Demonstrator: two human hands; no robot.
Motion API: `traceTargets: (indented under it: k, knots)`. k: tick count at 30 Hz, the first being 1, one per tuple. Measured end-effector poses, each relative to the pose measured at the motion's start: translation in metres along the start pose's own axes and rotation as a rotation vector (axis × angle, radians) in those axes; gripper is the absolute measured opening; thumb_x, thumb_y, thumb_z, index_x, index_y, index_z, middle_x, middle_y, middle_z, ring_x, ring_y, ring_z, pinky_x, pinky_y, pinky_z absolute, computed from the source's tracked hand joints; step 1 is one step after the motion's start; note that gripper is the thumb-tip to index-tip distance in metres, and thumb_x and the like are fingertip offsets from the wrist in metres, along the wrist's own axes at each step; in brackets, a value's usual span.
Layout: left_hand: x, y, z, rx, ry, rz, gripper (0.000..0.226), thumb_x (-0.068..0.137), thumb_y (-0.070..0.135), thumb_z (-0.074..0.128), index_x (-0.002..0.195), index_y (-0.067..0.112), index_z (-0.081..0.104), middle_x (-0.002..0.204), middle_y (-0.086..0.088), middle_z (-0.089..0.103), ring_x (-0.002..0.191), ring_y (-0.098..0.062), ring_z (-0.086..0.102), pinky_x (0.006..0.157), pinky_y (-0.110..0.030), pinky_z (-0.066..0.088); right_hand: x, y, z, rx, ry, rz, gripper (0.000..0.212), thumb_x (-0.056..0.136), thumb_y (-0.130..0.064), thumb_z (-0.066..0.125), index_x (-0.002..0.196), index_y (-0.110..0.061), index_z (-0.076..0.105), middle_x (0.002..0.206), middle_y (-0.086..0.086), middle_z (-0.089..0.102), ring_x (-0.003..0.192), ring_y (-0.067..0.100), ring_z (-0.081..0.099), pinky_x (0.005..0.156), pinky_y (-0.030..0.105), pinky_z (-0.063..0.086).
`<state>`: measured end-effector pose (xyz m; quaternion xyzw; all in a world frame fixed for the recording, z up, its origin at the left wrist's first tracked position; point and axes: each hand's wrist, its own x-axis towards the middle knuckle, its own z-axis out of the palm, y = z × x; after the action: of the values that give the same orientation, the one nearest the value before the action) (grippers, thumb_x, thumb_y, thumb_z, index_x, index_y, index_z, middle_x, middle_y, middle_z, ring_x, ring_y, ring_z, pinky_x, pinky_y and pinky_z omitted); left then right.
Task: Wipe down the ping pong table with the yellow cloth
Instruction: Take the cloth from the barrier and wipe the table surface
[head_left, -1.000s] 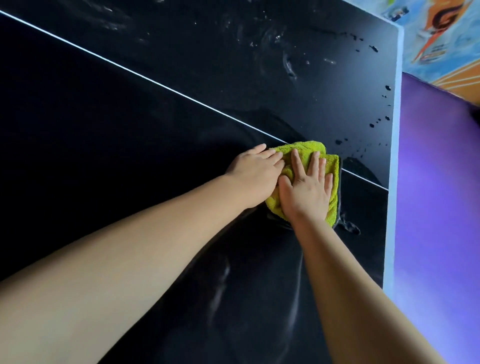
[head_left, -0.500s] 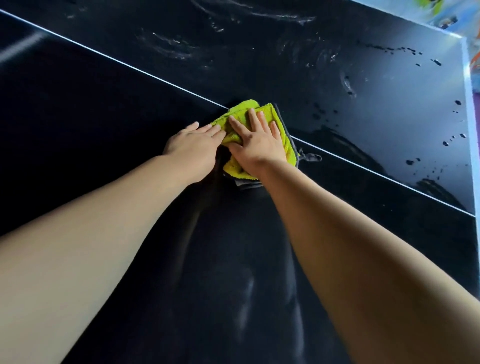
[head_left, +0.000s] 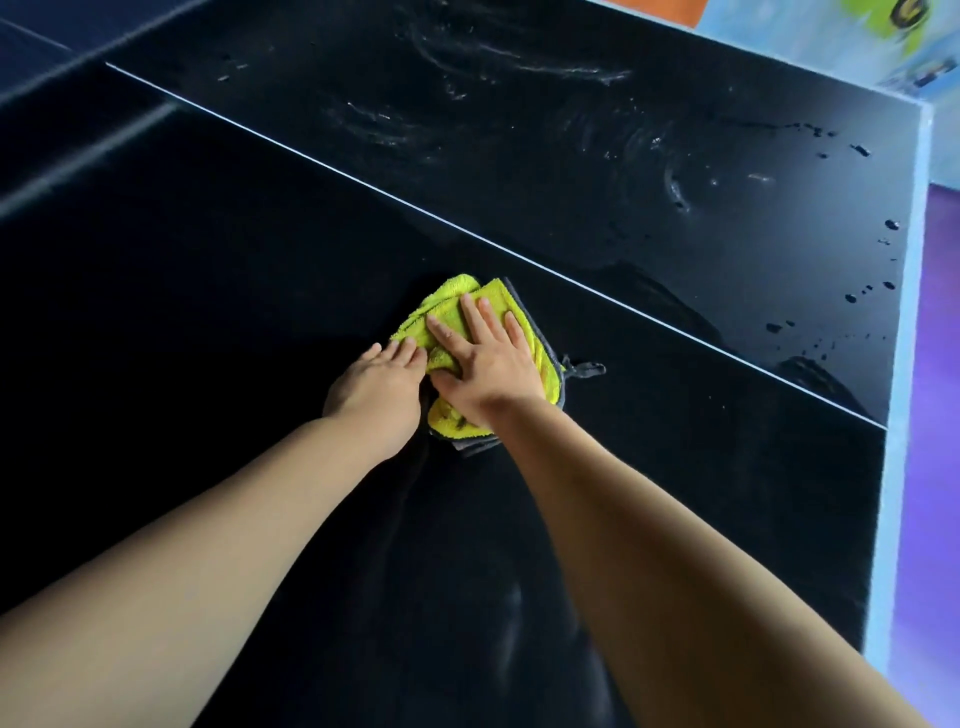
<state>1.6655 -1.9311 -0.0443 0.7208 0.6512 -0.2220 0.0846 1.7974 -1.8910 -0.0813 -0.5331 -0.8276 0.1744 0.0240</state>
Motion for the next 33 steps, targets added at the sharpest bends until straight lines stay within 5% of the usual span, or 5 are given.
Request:
traceTargets:
  k: [13, 19, 23, 28, 33]
  knots:
    - [-0.144, 0.128, 0.031, 0.001, -0.081, 0.162, 0.068, 0.095, 0.012, 0.035, 0.150, 0.012, -0.005, 0.158, -0.006, -0.010, 0.145, -0.020, -0.005, 0.117, -0.033, -0.004, -0.220, 0.032, 0.015, 0.040, 0.024, 0.125, 0.065, 0.095, -0.049, 0.042, 0.152, -0.046, 0.010, 0.162, -0.003, -0.013, 0.147, 0.015, -0.020, 0.119, 0.036, -0.014]
    - [-0.245, 0.175, 0.064, -0.020, -0.021, 0.267, 0.061, 0.097, 0.015, 0.028, 0.150, 0.009, -0.002, 0.158, -0.009, -0.006, 0.145, -0.023, -0.003, 0.117, -0.035, -0.003, -0.346, 0.014, 0.036, 0.048, 0.025, 0.208, 0.075, 0.077, -0.060, 0.016, 0.150, -0.048, 0.004, 0.160, -0.006, -0.016, 0.145, 0.013, -0.024, 0.118, 0.034, -0.017]
    - [-0.308, 0.197, 0.084, -0.050, -0.066, 0.288, 0.065, 0.095, 0.013, 0.033, 0.150, 0.010, -0.002, 0.158, -0.009, -0.007, 0.145, -0.022, -0.004, 0.117, -0.034, -0.003, -0.413, 0.006, 0.048, 0.030, 0.006, 0.199, 0.072, 0.081, -0.059, 0.020, 0.149, -0.047, 0.001, 0.161, -0.004, -0.012, 0.147, 0.015, -0.023, 0.119, 0.036, -0.016]
    - [-0.326, 0.215, 0.080, -0.092, -0.092, 0.253, 0.063, 0.095, 0.008, 0.029, 0.150, 0.012, -0.002, 0.158, -0.007, -0.008, 0.145, -0.021, -0.005, 0.117, -0.033, -0.004, -0.439, 0.019, 0.045, 0.011, -0.066, 0.118, 0.072, 0.094, -0.049, 0.044, 0.151, -0.045, 0.002, 0.160, -0.003, -0.015, 0.146, 0.017, -0.024, 0.120, 0.038, -0.014]
    - [-0.300, 0.240, 0.071, -0.126, -0.083, 0.200, 0.059, 0.100, 0.022, 0.028, 0.150, 0.013, -0.002, 0.158, -0.007, -0.006, 0.145, -0.021, -0.004, 0.118, -0.034, -0.002, -0.411, 0.071, 0.023, -0.059, -0.123, -0.065, 0.072, 0.082, -0.061, 0.017, 0.149, -0.044, -0.004, 0.156, -0.006, -0.022, 0.145, 0.017, -0.025, 0.117, 0.037, -0.018]
